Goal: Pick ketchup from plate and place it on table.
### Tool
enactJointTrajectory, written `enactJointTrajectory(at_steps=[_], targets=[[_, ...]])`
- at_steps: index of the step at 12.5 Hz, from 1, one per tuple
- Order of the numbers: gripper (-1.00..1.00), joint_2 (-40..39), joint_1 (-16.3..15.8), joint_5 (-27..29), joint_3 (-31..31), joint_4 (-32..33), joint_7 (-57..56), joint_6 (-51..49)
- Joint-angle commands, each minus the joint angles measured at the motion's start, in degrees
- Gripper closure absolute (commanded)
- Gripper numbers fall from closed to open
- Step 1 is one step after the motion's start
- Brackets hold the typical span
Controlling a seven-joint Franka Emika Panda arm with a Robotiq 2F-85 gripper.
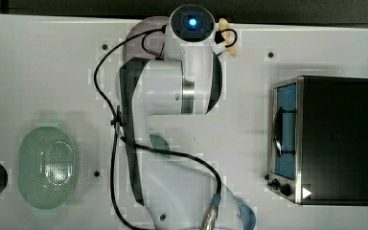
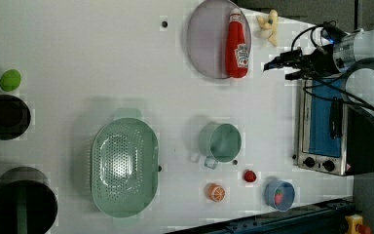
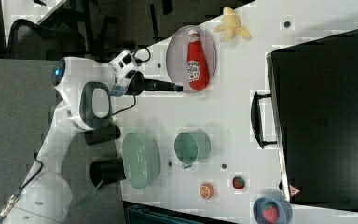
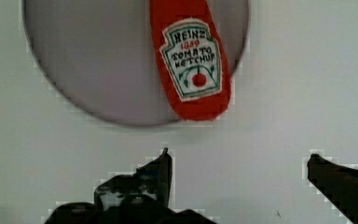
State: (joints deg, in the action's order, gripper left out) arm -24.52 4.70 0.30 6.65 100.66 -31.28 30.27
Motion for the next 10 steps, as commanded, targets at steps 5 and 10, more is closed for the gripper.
enactJointTrajectory(at_steps=[5,10], targets=[[-1.00,-12.0,-1.3,0.2,-0.2,-8.5,-8.1,4.3],[-1.00,-19.1,-2.3,-1.0,-0.3,-10.8,-9.3,14.4]])
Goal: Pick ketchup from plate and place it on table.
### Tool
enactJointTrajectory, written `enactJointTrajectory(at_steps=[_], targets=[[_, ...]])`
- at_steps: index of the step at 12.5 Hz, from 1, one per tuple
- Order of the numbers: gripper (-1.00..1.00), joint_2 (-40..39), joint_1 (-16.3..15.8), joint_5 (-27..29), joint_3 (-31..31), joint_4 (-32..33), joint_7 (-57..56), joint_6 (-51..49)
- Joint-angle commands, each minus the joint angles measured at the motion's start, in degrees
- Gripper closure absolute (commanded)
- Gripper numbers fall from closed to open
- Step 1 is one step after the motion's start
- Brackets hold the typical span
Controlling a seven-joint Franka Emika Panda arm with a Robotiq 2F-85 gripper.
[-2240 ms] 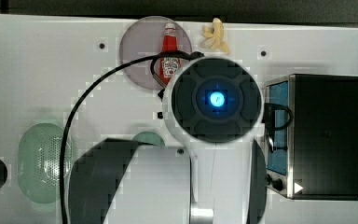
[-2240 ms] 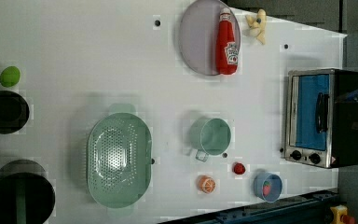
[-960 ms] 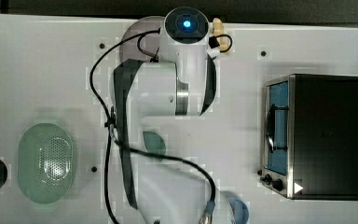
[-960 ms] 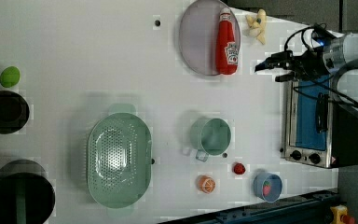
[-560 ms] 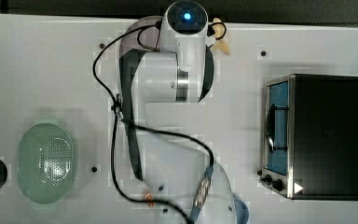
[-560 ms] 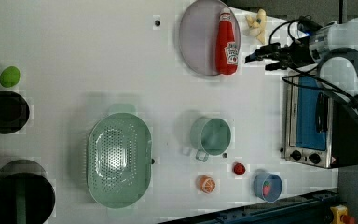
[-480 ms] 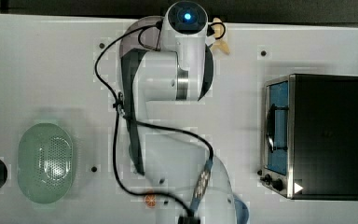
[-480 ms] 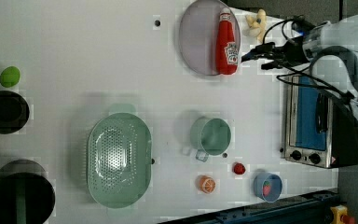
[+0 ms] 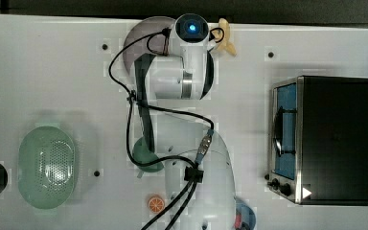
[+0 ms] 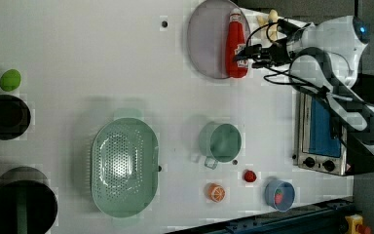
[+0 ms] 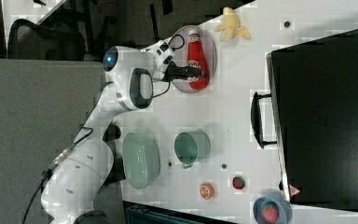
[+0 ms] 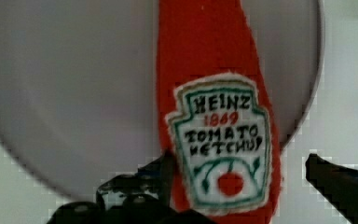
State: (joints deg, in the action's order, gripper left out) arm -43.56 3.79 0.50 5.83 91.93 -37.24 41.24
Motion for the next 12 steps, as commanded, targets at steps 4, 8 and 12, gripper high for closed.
enactJointTrajectory(at_steps=[4,8,12], targets=[[-1.00,-3.3,-1.6,-2.3,0.2,-2.7,-3.4,9.0],[-0.68,-4.6,-1.6,-2.3,0.2,-3.0,-3.3,10.7],[-0.17,-3.4,-1.6,-2.2,0.3,-3.4,-3.3,10.2]])
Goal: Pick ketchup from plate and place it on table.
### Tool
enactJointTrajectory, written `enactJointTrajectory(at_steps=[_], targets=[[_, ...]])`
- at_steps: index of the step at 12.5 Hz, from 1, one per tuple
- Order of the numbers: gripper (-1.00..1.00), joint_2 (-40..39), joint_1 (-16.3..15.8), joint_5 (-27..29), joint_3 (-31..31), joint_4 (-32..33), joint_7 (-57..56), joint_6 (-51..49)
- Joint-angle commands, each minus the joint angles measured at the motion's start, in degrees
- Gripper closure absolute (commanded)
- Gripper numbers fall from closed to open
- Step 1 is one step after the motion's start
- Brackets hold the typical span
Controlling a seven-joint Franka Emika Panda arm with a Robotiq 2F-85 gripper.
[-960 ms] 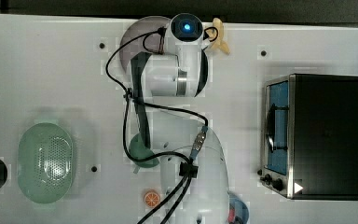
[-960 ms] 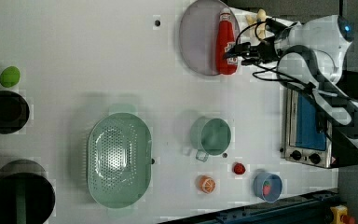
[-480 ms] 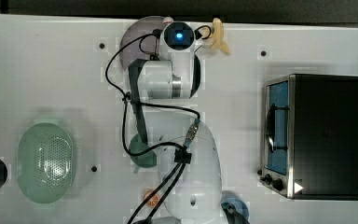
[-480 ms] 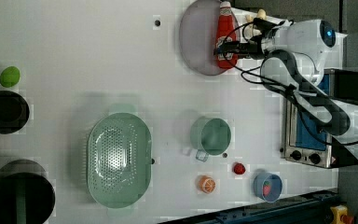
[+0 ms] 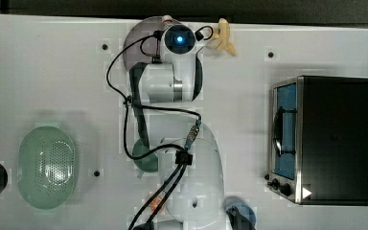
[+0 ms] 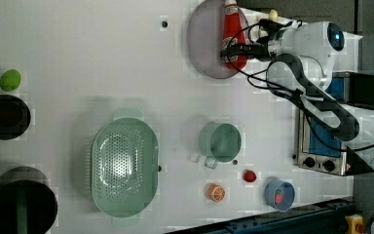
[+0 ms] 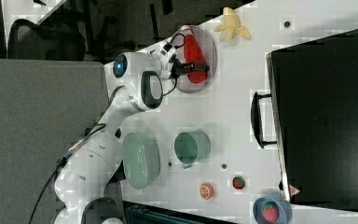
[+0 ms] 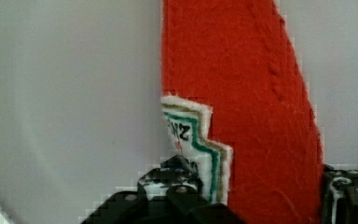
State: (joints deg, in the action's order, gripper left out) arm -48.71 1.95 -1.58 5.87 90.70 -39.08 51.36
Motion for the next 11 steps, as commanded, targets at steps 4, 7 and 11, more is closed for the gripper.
enactJointTrajectory(at_steps=[4,7,11], targets=[[-0.17,7.2,0.9,1.6,0.3,-2.0,1.0,-0.8],[-0.17,15.3,2.2,3.1,0.2,-1.0,1.7,-10.4],[-0.17,27.3,4.0,3.1,-0.9,1.4,2.0,-27.9]])
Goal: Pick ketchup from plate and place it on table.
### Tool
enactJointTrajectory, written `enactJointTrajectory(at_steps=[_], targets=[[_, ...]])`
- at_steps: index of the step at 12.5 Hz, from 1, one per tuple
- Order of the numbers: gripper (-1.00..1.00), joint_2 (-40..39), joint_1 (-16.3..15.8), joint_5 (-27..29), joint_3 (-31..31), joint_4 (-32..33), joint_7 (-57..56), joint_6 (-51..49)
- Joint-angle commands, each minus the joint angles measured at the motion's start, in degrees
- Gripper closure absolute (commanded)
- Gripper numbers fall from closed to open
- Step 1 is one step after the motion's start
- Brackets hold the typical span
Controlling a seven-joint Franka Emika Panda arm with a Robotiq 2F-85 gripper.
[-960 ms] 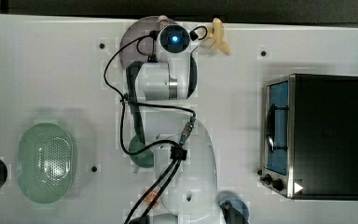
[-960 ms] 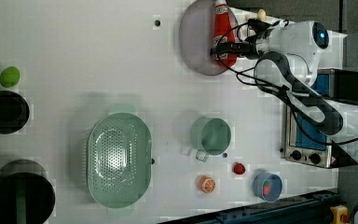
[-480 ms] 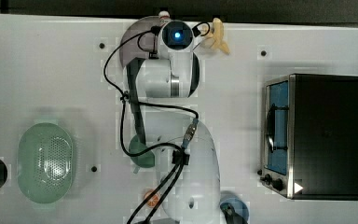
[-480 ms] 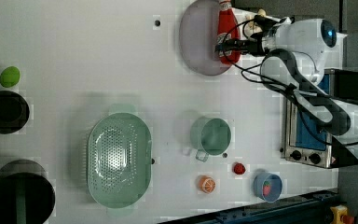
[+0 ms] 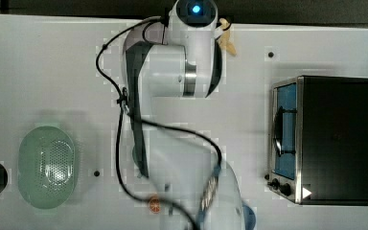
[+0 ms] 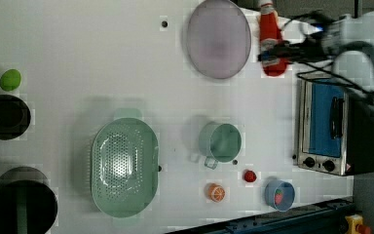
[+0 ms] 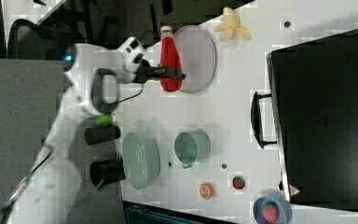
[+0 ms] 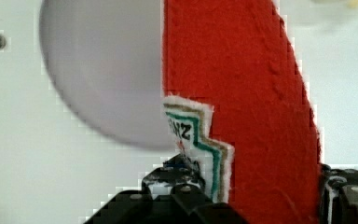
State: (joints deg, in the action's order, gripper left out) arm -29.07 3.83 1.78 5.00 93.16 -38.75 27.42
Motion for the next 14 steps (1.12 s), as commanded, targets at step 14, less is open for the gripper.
enactJointTrajectory(at_steps=[14], targets=[[-0.17,21.8,2.2,-0.3,-3.1,41.6,9.1,22.0]])
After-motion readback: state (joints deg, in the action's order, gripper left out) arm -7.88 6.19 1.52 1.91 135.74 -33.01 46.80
